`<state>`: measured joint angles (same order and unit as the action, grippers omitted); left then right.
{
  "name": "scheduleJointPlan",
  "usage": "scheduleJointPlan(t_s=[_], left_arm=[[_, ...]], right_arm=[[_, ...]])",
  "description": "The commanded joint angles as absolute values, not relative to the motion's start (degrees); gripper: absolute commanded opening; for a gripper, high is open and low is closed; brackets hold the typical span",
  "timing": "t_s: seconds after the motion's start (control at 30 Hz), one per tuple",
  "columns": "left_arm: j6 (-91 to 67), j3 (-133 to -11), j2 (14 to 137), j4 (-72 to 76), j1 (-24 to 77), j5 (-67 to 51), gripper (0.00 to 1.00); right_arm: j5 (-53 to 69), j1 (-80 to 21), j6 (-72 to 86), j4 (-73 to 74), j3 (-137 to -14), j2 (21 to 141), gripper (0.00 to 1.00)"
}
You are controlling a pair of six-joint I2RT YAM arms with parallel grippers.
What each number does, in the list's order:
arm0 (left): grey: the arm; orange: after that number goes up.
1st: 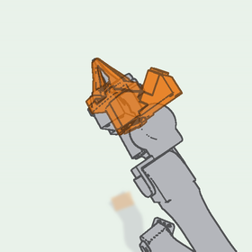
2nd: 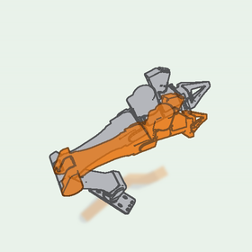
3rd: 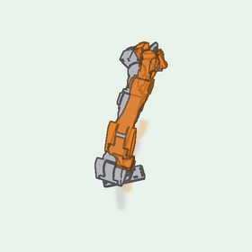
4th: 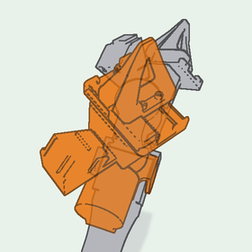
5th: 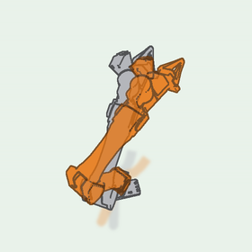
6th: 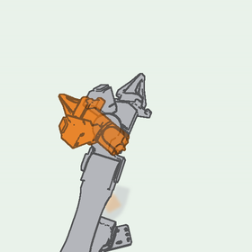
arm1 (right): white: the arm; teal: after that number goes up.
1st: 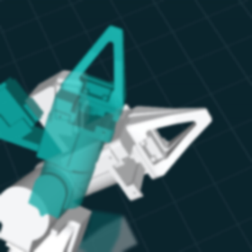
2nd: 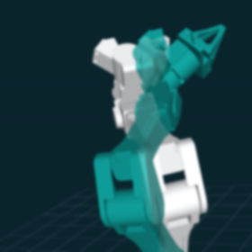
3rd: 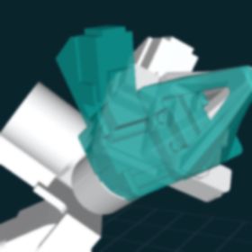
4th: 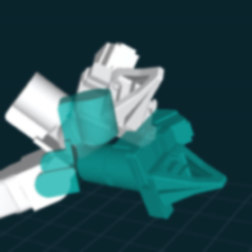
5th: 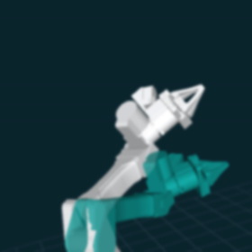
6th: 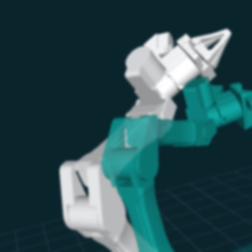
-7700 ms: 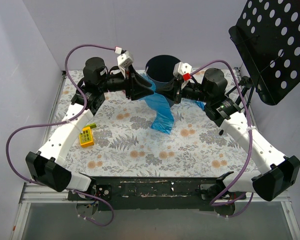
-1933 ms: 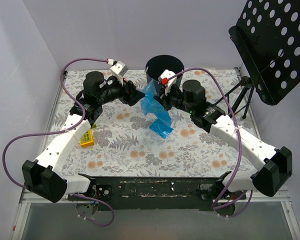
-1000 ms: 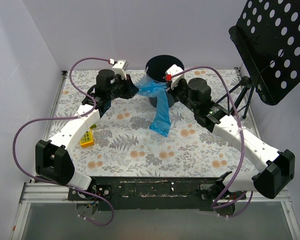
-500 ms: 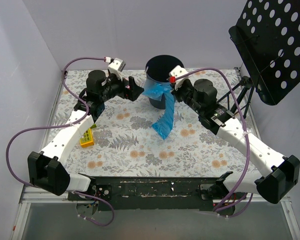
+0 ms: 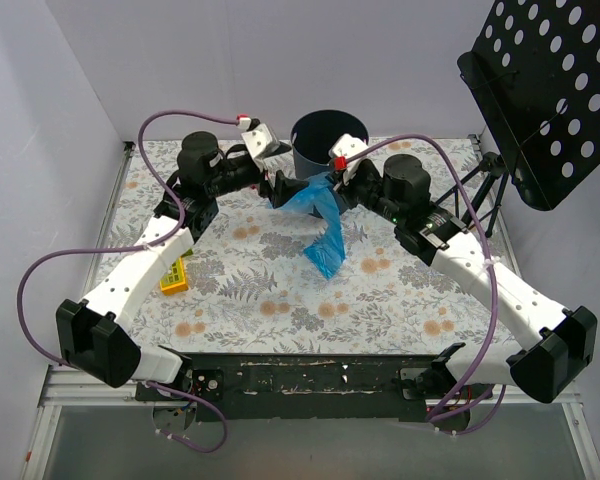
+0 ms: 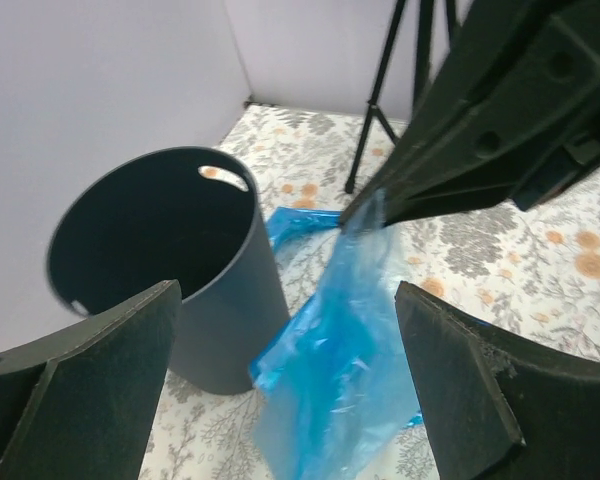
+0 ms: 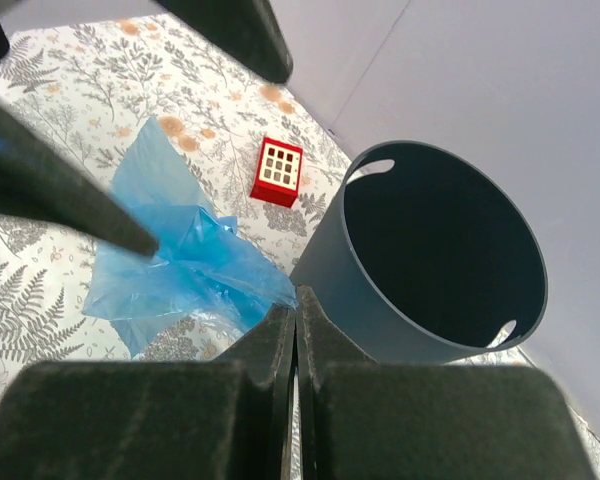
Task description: Put the trash bags into the trash bin
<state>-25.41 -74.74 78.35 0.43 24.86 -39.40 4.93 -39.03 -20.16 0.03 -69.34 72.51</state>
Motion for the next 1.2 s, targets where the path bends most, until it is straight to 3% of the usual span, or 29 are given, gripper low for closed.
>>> scheduleJointPlan(t_s=[0.0,0.23,0.43,1.17], left_arm=[[-21.4,-76.8,78.3,-2.1,27.6,-43.7,0.88],[-22.5,-78.0,79.8,-1.4,29.9,-37.9,0.82],[-26.0,-77.0,78.2,-0.4,29.9,-41.0,0.83],[-25.3,-79.8,82.0,-3.4,30.1,-33.4,0.70]], right_arm=[[7.6,-39.2,-19.2,-1.4,-72.9,72.6,0.01],[11.0,-40.0,-19.7,-0.7,-72.2,71.6,0.01],[10.0,-40.2,-20.4,-0.4,-71.0,70.9,0.01],[11.8,-40.1,-20.0,-0.9,-68.6,68.7,0.01]])
